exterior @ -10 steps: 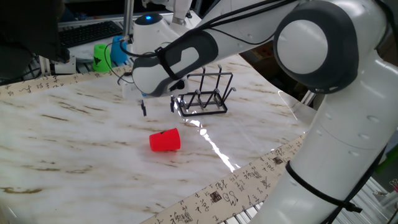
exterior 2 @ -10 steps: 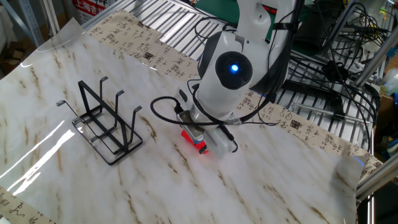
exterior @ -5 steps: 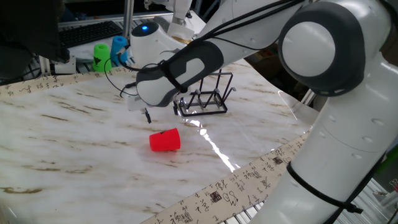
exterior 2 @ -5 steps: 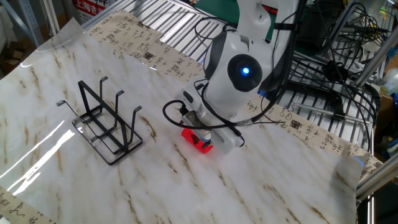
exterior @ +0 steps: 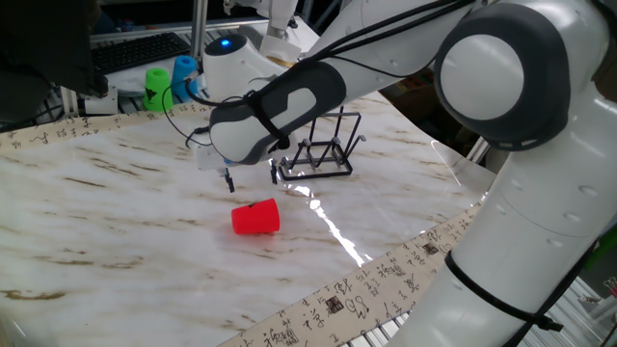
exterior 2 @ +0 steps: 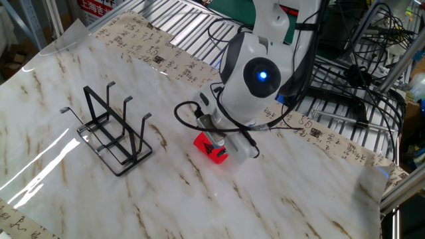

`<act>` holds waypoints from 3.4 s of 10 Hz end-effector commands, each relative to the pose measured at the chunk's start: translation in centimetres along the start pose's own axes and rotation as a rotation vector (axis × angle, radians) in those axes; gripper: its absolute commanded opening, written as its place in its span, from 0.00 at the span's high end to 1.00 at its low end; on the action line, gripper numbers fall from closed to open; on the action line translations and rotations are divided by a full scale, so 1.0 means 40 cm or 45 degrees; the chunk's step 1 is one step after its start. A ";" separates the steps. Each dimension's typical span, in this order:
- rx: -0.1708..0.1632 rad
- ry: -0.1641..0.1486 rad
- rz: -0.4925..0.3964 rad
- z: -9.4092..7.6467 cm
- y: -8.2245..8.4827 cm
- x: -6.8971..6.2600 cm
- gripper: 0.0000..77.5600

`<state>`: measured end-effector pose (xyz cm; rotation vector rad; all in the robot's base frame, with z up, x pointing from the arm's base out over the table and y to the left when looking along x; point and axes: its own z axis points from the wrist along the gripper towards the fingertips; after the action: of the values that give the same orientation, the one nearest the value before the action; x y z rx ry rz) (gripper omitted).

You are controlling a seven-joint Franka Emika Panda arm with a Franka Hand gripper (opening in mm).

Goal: Put the cup on the cup rack

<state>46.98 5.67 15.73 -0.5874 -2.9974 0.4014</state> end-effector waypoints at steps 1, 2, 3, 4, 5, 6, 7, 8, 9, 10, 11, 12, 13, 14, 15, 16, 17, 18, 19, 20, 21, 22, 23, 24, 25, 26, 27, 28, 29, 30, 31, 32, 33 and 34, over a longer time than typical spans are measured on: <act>-0.054 0.114 0.566 -0.004 -0.008 0.060 0.00; -0.054 0.114 0.566 -0.004 -0.008 0.060 0.00; -0.061 0.121 0.662 0.008 -0.011 0.076 0.00; -0.076 0.135 0.696 0.010 -0.012 0.081 0.00; -0.094 0.151 0.744 0.010 -0.012 0.085 0.00; -0.102 0.156 0.772 0.011 -0.013 0.088 0.00; -0.120 0.167 0.831 0.014 -0.014 0.094 0.00; -0.125 0.171 0.848 0.016 -0.014 0.095 0.00; -0.154 0.183 0.934 0.020 -0.015 0.100 0.00; -0.170 0.179 0.988 0.023 -0.013 0.102 0.00; -0.193 0.165 1.056 0.026 -0.009 0.104 0.00; -0.210 0.152 1.109 0.031 -0.002 0.105 0.00; -0.219 0.144 1.140 0.034 0.005 0.106 0.00; -0.229 0.136 1.188 0.039 0.017 0.106 0.00; -0.239 0.120 1.245 0.045 0.033 0.105 0.00; -0.242 0.112 1.281 0.049 0.046 0.103 0.00; -0.247 0.108 1.305 0.052 0.053 0.103 0.00; -0.258 0.107 1.331 0.054 0.058 0.102 0.00; -0.270 0.099 1.364 0.057 0.065 0.101 0.00; -0.278 0.091 1.392 0.061 0.074 0.100 0.00; -0.278 0.085 1.402 0.063 0.079 0.099 0.00; -0.280 0.076 1.417 0.068 0.088 0.096 0.00; -0.281 0.071 1.422 0.071 0.090 0.090 0.00; -0.278 0.054 1.426 0.075 0.092 0.083 0.00; -0.279 0.034 1.435 0.079 0.093 0.074 0.00; -0.274 0.013 1.439 0.084 0.094 0.066 0.00; -0.274 0.001 1.437 0.087 0.094 0.062 0.00; -0.271 -0.013 1.435 0.092 0.094 0.060 0.00; -0.262 -0.030 1.428 0.096 0.092 0.061 0.00; -0.264 -0.036 1.427 0.099 0.090 0.063 0.00; -0.261 -0.050 1.427 0.102 0.089 0.066 0.00; -0.262 -0.066 1.430 0.105 0.087 0.069 0.00; -0.270 -0.068 1.434 0.108 0.086 0.071 0.00; -0.273 -0.068 1.439 0.110 0.085 0.070 0.00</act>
<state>45.17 8.81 10.73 -2.2463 -2.4221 0.1206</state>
